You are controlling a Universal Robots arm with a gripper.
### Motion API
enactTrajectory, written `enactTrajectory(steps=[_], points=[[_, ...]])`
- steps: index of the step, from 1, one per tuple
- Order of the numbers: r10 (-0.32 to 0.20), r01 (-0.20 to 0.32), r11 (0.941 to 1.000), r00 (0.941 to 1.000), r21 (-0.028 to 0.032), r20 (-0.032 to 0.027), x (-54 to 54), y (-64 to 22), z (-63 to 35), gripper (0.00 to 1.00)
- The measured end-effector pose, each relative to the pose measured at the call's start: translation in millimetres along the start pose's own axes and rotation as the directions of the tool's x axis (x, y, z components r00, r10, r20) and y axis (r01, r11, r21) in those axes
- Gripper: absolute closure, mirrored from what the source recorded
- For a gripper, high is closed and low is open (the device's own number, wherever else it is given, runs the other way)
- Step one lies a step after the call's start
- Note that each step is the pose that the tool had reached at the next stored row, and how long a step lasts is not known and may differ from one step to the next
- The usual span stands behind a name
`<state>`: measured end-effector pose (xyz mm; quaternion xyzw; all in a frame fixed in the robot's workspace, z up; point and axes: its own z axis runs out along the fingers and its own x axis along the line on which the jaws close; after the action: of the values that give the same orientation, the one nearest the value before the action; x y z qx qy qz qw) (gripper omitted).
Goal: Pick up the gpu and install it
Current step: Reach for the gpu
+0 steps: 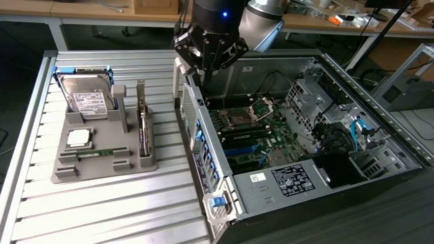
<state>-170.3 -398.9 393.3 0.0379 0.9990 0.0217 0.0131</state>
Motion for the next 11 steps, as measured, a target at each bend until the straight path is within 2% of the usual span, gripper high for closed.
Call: enactTrajectory(steps=[11], points=[[0.0, 0.0, 1.0, 1.0, 0.0, 0.0, 4.9, -0.4, -0.1, 0.89]])
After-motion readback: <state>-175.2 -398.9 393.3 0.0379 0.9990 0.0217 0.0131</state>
